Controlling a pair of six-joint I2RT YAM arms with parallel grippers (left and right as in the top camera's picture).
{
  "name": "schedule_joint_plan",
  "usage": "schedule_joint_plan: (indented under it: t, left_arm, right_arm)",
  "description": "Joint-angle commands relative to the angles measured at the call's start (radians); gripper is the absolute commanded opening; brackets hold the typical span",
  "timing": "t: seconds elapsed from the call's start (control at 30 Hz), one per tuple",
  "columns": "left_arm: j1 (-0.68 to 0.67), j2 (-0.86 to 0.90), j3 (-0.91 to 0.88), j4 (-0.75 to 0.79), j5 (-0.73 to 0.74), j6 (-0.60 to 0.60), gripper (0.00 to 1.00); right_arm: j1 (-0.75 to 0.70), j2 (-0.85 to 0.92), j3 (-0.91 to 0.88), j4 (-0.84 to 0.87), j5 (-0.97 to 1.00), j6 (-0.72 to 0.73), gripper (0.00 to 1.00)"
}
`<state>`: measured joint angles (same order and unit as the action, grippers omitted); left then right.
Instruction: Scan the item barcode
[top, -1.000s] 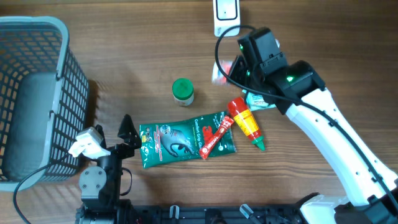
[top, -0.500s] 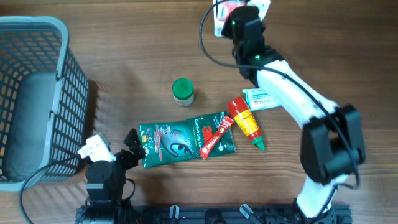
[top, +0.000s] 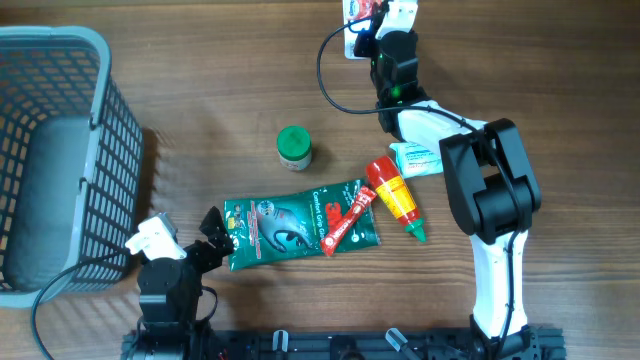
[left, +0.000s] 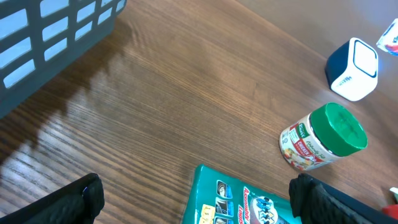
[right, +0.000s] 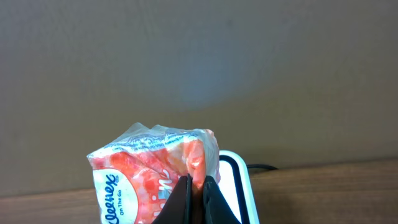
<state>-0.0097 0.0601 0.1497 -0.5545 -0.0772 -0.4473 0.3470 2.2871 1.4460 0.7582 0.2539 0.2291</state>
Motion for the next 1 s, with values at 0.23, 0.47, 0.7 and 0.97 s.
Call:
schedule_joint_plan:
  t: [0.23,0.47,0.7,0.97]
  left_arm:
    - [0.006,-0.005,0.0,-0.003,0.009,-0.006,1.0]
    - [0.006,-0.005,0.0,-0.003,0.009,-0.006,1.0]
    - [0.006,-0.005,0.0,-0.003,0.009,-0.006,1.0]
    - [0.006,-0.005,0.0,-0.003,0.009,-0.006,1.0]
  right_arm:
    - [-0.134,-0.419,0.006,-0.531,0.418,-0.032,0.04]
    - [-0.57,-0.405,0.005,-0.878,0.473,0.062,0.05]
    - [-0.969,-0.155,0.005,-0.976,0.299,0.058,0.04]
    - [-1.041,-0.298,0.03,-1.025,0.002,0.063,1.0]
